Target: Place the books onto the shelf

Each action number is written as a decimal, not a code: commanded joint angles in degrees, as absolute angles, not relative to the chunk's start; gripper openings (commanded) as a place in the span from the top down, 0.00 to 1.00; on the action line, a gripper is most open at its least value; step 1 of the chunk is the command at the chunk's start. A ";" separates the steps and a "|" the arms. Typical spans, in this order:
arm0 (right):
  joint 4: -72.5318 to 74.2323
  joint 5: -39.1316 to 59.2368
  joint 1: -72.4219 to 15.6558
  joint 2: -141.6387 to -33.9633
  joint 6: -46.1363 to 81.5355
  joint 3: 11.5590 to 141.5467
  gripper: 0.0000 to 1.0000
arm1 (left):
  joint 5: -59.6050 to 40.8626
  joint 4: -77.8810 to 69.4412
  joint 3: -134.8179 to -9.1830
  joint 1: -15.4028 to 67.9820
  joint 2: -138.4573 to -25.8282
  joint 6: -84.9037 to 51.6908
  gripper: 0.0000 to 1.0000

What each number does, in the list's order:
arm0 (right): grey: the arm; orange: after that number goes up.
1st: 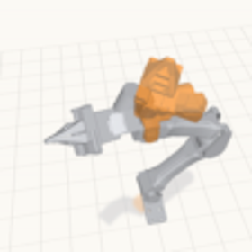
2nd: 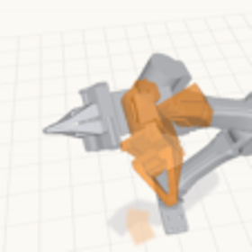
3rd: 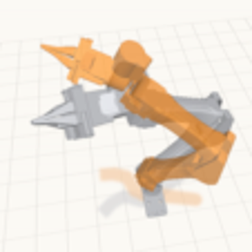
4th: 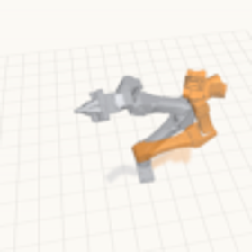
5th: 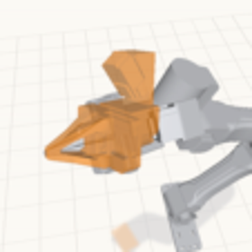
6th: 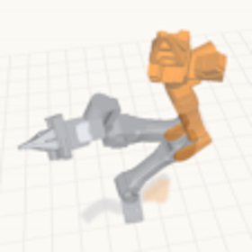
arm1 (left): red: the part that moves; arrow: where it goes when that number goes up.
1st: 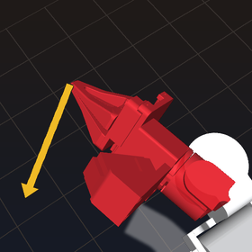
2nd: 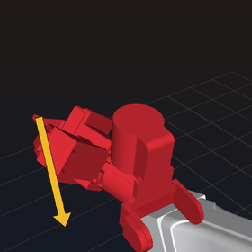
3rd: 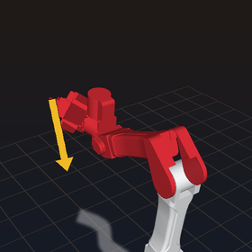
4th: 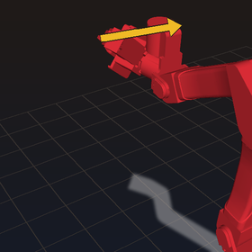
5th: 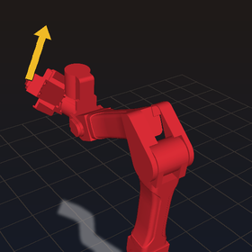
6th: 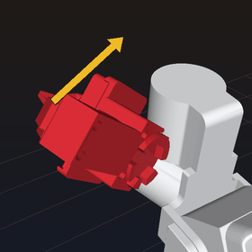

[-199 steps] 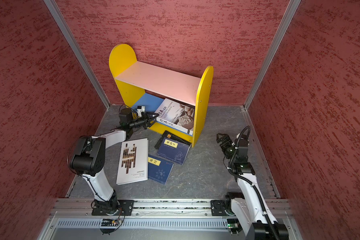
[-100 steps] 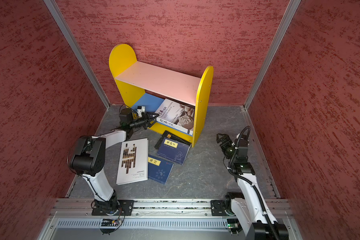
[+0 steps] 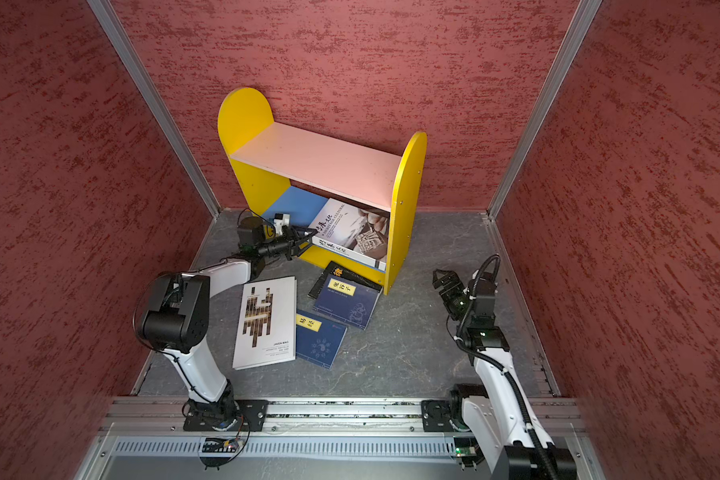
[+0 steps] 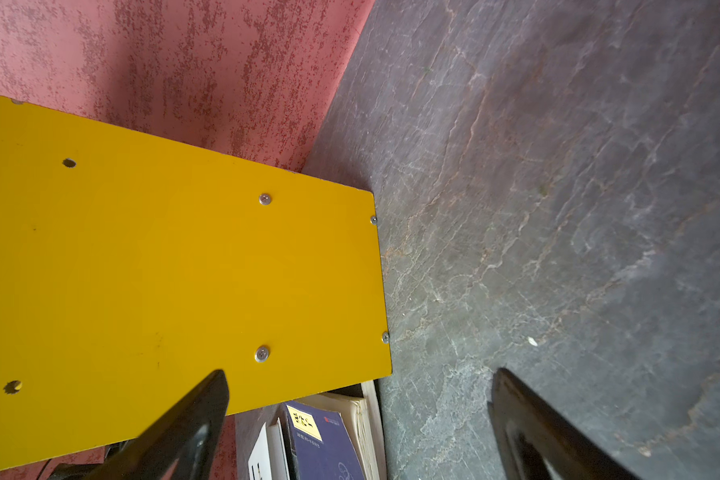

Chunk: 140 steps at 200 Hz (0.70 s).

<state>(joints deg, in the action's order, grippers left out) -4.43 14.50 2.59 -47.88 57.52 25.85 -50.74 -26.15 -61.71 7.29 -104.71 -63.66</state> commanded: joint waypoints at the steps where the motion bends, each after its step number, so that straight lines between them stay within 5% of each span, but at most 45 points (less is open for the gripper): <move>1: -4.48 12.57 2.13 -46.89 58.27 25.23 0.01 | -50.99 -23.32 -61.69 6.85 -103.62 -61.07 0.60; 59: -4.57 12.67 2.11 -46.85 58.32 25.14 0.01 | -51.33 -23.95 -62.02 7.03 -104.41 -61.86 0.59; 140: -4.22 12.83 2.11 -47.20 58.25 25.31 0.01 | -49.92 -21.48 -62.14 6.53 -103.30 -60.47 0.37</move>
<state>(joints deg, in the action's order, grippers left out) -4.58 14.04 2.59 -47.46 57.69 25.74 -50.70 -23.05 -61.71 7.07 -104.57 -62.61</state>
